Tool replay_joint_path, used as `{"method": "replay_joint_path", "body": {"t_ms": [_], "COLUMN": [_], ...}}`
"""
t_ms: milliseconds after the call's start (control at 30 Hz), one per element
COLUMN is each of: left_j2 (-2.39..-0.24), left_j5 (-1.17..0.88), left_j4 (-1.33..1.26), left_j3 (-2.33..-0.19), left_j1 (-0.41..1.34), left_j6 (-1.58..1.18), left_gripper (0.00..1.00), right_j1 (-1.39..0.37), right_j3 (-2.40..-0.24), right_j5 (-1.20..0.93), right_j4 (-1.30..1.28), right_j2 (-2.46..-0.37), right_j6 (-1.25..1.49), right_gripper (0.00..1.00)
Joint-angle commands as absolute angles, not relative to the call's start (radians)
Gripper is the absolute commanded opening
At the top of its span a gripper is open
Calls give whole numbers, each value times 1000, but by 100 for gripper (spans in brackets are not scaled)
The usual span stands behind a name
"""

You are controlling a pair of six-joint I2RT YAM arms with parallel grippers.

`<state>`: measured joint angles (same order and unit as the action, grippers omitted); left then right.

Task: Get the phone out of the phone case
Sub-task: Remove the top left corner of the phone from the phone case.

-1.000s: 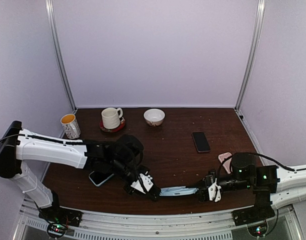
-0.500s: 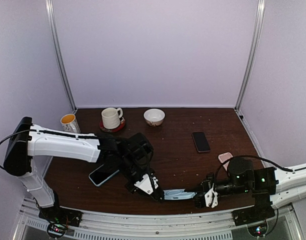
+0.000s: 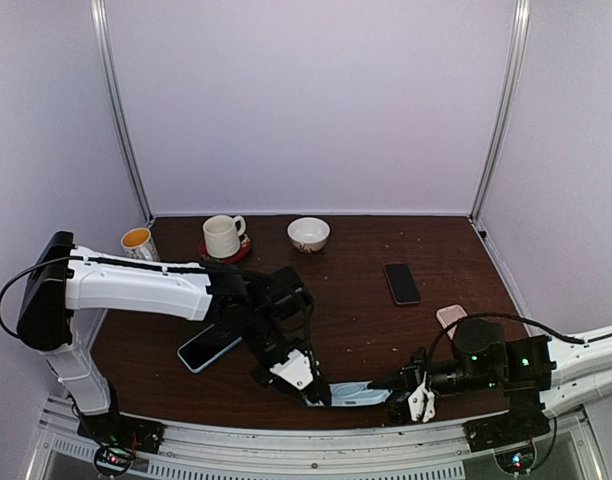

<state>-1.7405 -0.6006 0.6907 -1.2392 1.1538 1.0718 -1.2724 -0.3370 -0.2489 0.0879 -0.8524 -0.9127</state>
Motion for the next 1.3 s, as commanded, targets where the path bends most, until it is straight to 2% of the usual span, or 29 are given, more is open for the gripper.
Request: {"method": "replay_joint_path", "body": {"t_ms": [0,133,367,667,967,1267], "left_j2": [-1703,-1620,-1494,-1490,-1520,-1416], "left_j5": [-648,-626,-583,-533,-577,-549], "left_j4": [606,432,105,-134,-149,-46], "left_j3": [-1244,-1118,-891,-784,-782,-755], "left_j1": [1157,1156,1157,1159,1161,1183], "left_j6": [1034,927,706,596,616,623], "left_gripper": [29,35,39,41,39,40], "right_j1": [-1284,-1284,-1283,-1283,-1284,-1284], "right_j3": [-346,-342,-334,-332,-326,-322], "right_j5": [-251,-240,-230,-227,-223,-216], "right_j4": [150,163,181,188,195,205], "right_j2": [-850,-849,-841,-839,-831,-827], "right_j6": [-913,-905,-896,-889,-884,-879], "right_gripper": [0,0,0,0,0,0]}}
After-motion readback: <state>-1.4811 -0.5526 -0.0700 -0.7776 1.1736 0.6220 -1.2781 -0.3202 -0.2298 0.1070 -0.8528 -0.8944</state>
